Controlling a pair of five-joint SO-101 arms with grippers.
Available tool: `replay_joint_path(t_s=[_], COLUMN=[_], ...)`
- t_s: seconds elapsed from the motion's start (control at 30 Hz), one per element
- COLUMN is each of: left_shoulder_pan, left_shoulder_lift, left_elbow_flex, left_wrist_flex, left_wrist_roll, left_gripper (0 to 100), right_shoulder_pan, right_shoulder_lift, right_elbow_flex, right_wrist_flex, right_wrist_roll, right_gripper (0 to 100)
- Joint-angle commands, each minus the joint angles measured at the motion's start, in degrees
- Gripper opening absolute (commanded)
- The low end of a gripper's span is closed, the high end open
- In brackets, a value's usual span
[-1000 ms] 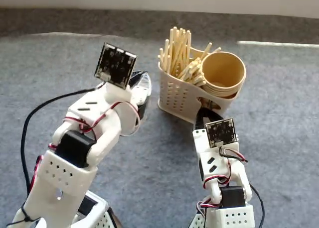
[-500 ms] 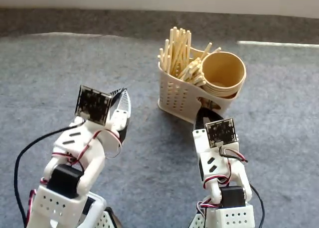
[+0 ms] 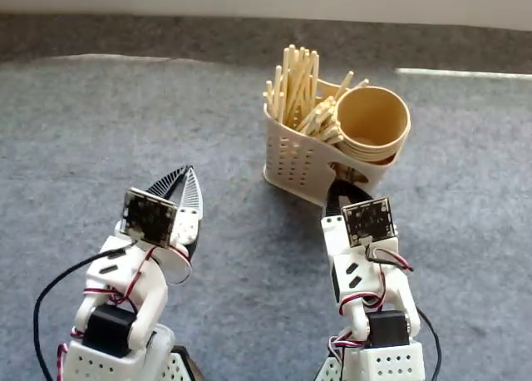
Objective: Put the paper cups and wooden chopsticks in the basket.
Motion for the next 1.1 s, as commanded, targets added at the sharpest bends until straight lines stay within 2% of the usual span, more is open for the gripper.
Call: replay_joint_path(t_s=[0.0, 0.13, 0.47, 0.73, 0.83, 1.07], left_shoulder_pan=[-2.95, -6.46, -6.55, -6.73, -6.73, -6.81], left_shoulder_lift=[-4.35, -3.30, -3.30, -2.86, -2.95, -3.03], left_elbow_flex=[2.68, 5.05, 15.25, 15.25, 15.25, 15.25], left_wrist_flex=[-1.05, -1.14, -1.41, -0.79, 5.10, 20.13], left_wrist_roll=[-1.85, -1.85, -2.11, -1.85, -1.85, -2.11], left_gripper=[3, 3, 3, 3, 3, 3], right_shoulder_pan=[0.40, 0.48, 2.07, 5.32, 5.41, 5.41], right_shoulder_lift=[-1.10, -1.10, -1.10, -1.10, -1.10, -1.10], right_elbow_flex=[5.67, 5.67, 5.14, 2.95, -0.22, -14.46], right_wrist_flex=[-1.98, -1.98, -1.71, -1.63, -0.75, 13.67], right_wrist_roll=[-0.09, -0.09, -0.09, -0.09, -0.35, -0.44], right_gripper=[0.5, 0.5, 0.5, 0.5, 0.5, 0.5])
